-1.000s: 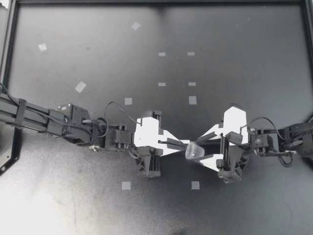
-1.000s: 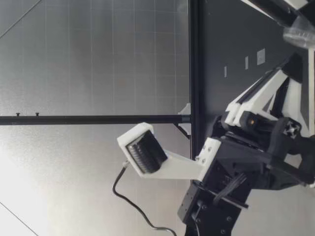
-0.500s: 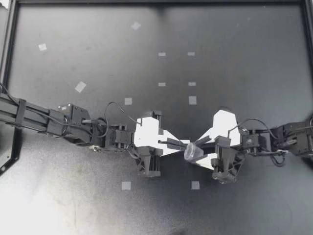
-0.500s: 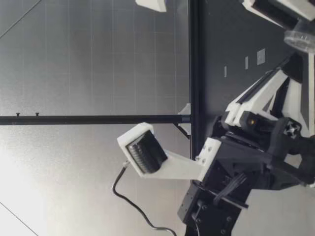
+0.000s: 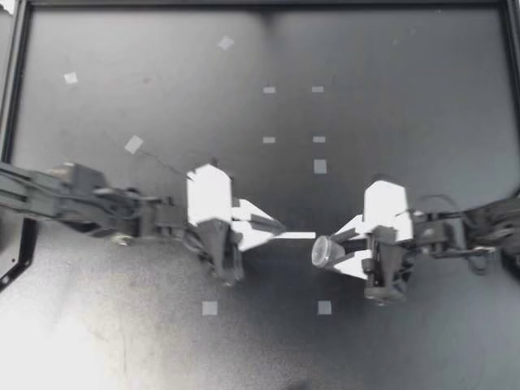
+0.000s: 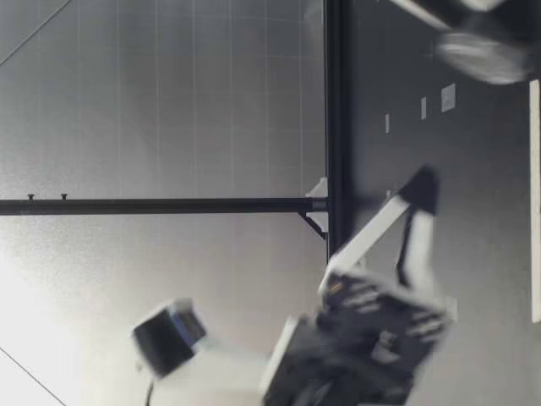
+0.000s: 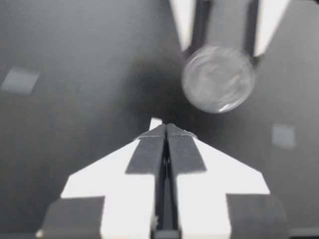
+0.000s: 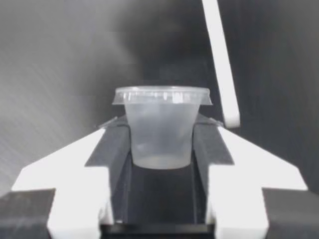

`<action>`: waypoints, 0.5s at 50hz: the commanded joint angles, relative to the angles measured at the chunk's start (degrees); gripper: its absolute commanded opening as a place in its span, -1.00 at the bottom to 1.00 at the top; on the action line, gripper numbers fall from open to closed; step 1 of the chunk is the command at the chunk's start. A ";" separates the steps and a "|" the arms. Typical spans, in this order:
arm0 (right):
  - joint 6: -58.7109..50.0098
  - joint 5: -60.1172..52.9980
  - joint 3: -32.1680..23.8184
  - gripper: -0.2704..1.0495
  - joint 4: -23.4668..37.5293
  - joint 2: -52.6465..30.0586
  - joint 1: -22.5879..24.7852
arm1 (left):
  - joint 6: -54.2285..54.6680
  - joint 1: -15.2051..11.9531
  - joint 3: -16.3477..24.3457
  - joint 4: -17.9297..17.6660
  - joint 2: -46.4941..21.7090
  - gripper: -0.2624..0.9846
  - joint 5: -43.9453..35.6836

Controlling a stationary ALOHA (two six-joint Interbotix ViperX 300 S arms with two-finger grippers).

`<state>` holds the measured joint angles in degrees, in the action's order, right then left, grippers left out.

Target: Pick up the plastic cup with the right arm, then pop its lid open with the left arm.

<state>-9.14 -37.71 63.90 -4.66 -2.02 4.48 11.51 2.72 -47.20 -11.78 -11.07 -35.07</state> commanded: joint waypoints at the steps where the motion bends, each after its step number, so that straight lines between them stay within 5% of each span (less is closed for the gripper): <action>1: 1.76 -8.96 2.11 -0.07 1.32 5.01 -0.09 | 8.00 -0.18 -2.11 -2.55 4.31 -0.52 -0.79; 8: 8.26 -24.17 7.65 -0.07 1.67 8.88 -0.09 | 28.21 0.88 -6.68 -0.09 6.86 -0.34 -5.45; 12: 11.87 -31.55 9.93 -0.07 1.67 9.14 -0.09 | 42.54 1.32 -7.21 4.13 7.73 -0.13 -10.81; 18: 14.68 -34.45 9.40 -0.07 1.67 8.00 -0.09 | 60.82 1.32 -4.66 12.74 6.68 0.31 -18.72; 25: 16.96 -34.45 6.42 -0.07 2.11 5.19 -0.09 | 69.26 1.32 0.26 13.97 4.04 0.62 -19.95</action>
<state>7.47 -71.54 72.16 -2.81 3.78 4.48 79.19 4.13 -50.01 1.85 -6.94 -54.32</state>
